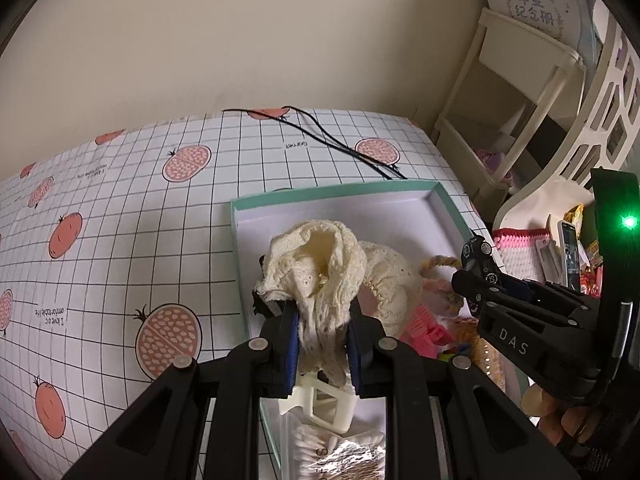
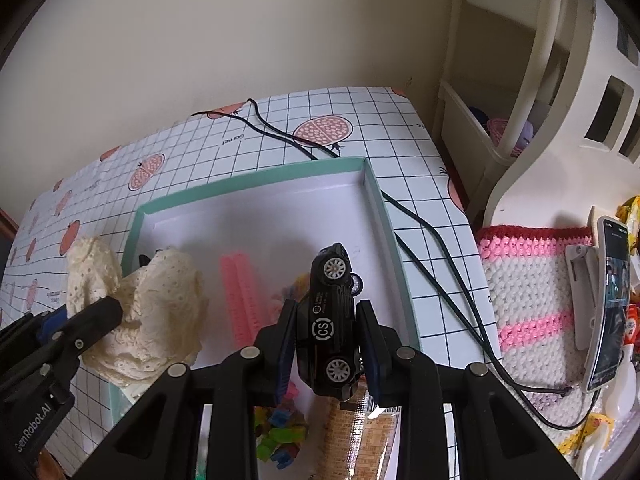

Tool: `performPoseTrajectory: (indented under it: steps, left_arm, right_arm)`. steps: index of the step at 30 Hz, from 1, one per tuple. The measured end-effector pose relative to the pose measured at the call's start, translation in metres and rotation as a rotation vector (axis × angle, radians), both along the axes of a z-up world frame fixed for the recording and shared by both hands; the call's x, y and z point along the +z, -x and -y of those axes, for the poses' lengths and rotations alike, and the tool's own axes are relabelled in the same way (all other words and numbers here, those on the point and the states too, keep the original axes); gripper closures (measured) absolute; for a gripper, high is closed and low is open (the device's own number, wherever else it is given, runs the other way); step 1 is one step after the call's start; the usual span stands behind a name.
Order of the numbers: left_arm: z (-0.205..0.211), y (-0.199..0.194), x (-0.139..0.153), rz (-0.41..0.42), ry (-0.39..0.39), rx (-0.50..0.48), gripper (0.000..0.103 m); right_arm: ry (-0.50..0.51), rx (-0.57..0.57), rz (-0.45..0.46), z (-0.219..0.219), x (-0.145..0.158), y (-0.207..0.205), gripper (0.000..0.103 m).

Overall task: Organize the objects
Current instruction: 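Carry the black car and lace scrunchie over the white tray, then lower both items into the tray and open both tools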

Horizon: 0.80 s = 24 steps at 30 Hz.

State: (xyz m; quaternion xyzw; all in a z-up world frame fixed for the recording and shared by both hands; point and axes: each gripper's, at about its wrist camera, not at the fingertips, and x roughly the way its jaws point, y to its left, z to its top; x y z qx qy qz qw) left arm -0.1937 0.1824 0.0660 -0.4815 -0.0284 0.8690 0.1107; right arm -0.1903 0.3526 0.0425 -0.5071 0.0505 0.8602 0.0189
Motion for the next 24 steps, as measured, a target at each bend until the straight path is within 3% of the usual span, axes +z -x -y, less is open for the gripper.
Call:
performPoseTrajectory:
  steps: [11,15,24]
  left_arm:
    - [0.000,0.000,-0.001,0.026,-0.018,-0.002,0.081]
    - [-0.001,0.000,-0.001,0.033,-0.023,0.000,0.078]
    - [0.003,-0.003,0.006,0.038,-0.049,0.004,0.064]
  right_arm:
    - [-0.005,0.010,0.009,0.003,0.002,-0.001,0.069]
    - [-0.014,0.014,0.006,0.005,0.005,-0.003,0.061]
    - [-0.026,0.020,0.000,0.008,0.012,-0.006,0.061]
